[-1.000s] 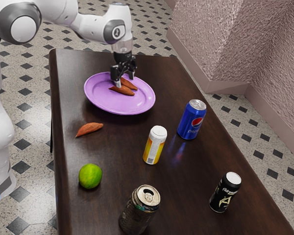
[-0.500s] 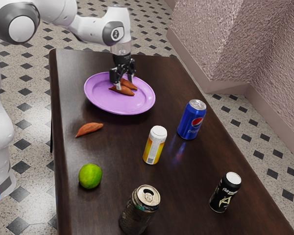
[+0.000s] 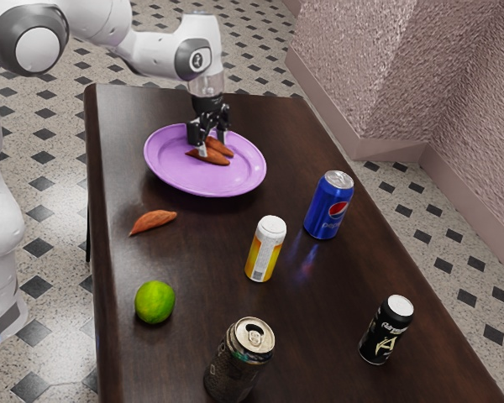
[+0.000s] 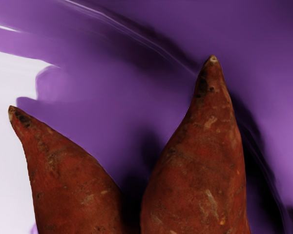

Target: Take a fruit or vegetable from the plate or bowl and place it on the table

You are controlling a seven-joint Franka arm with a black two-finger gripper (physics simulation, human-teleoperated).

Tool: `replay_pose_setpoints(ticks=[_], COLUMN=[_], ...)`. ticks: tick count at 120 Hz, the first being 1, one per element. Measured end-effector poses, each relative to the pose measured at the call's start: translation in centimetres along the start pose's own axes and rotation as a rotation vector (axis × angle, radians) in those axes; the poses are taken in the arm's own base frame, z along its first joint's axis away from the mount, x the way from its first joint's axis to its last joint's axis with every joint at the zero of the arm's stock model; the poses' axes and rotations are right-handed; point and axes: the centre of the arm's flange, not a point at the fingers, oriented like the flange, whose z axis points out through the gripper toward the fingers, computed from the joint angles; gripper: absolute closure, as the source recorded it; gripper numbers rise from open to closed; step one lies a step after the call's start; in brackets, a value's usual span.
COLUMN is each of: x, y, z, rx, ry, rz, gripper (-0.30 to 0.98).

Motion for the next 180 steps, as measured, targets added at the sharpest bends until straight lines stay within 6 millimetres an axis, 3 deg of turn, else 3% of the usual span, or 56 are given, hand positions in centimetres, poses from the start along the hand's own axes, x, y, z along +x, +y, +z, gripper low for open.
replay_pose_setpoints(ticks=[32, 51, 66, 82, 95, 105, 116, 128, 137, 148, 162, 177, 180], x=[0.0, 0.0, -0.3, -1.4, -2.0, 0.4, 5.7, 10.6, 13.1, 14.3, 14.7, 14.4, 14.1], y=[-0.2, -0.4, -0.6, -1.0, -0.7, -0.2, 0.1, 0.2, 0.2, 0.3, 0.4, 0.5, 0.9], z=[0.6, 0.9, 0.8, -1.5, -6.7, -9.7, -11.2, -11.1, -10.6, -11.1, -11.4, -12.4, -13.7], rx=[0.012, 0.019, 0.020, -0.015, -0.096, -0.128, -0.129, -0.104, -0.086, -0.088, -0.091, -0.111, -0.140], ry=[-0.004, -0.005, -0.010, -0.018, 0.013, 0.048, 0.077, 0.091, 0.088, 0.083, 0.073, 0.065, 0.053], rz=[-0.008, -0.011, -0.019, -0.014, 0.019, -0.012, -0.096, -0.167, -0.198, -0.200, -0.166, -0.123, -0.127], gripper=[0.18, 0.29, 0.51, 0.56, 0.54, 0.53, 0.53, 0.52, 0.52, 0.50, 0.22, 0.09, 0.08])
